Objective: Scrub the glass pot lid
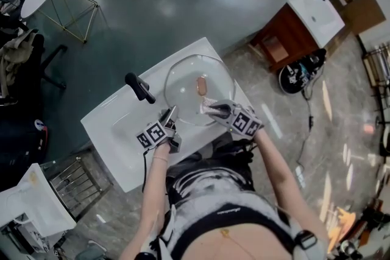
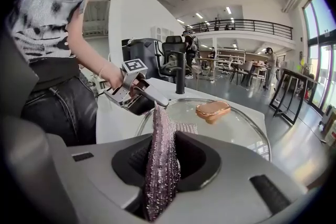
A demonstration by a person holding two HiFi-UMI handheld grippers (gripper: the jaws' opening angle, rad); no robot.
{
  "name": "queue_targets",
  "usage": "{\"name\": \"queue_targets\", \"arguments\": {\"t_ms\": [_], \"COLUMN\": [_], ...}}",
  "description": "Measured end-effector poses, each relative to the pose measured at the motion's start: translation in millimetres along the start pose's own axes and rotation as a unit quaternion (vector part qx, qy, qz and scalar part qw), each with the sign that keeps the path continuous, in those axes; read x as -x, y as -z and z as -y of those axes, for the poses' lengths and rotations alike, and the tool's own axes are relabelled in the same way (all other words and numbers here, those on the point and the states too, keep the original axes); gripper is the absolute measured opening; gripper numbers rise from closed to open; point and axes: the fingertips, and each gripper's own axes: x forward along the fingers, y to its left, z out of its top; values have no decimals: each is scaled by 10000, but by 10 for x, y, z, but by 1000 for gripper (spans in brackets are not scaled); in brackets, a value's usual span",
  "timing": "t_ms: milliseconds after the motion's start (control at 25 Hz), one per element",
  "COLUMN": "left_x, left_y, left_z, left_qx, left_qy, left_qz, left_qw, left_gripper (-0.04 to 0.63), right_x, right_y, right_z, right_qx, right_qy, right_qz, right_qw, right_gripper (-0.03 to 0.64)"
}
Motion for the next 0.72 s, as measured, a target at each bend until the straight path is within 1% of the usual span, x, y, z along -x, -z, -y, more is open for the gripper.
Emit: {"name": "queue_targets", "arguments": {"t_ms": [80, 160, 320, 440, 520, 720], "left_x": [0, 3, 1, 1, 2, 11], "left_y": [1, 2, 5, 2, 1, 10], "left_z": [-1, 5, 6, -9, -13, -4], "left_qx": [3, 2, -1, -15, -7, -1], "left_qy": [-12, -18, -3, -7, 1, 37], "left_qz": [7, 9, -14, -25, -24, -44], "left_qw": [10000, 10000, 10000, 10000, 10000, 10000], "left_gripper": [126, 127, 126, 126, 126, 126], "right_x": [-77, -170, -384, -528, -619, -812], "right_y": [-63, -143, -303, -419, -496, -681], "right_z": [-124, -229, -310, -283, -231, -19], "right_qx": [181, 340, 535, 501, 433, 186], "right_qy": [-184, -280, -186, 25, 240, 990], "right_qz": [-119, -212, -369, -472, -479, -510], "right_qw": [9996, 9988, 9977, 9976, 9976, 9936], "right_gripper": [91, 91, 91, 91, 91, 91]}}
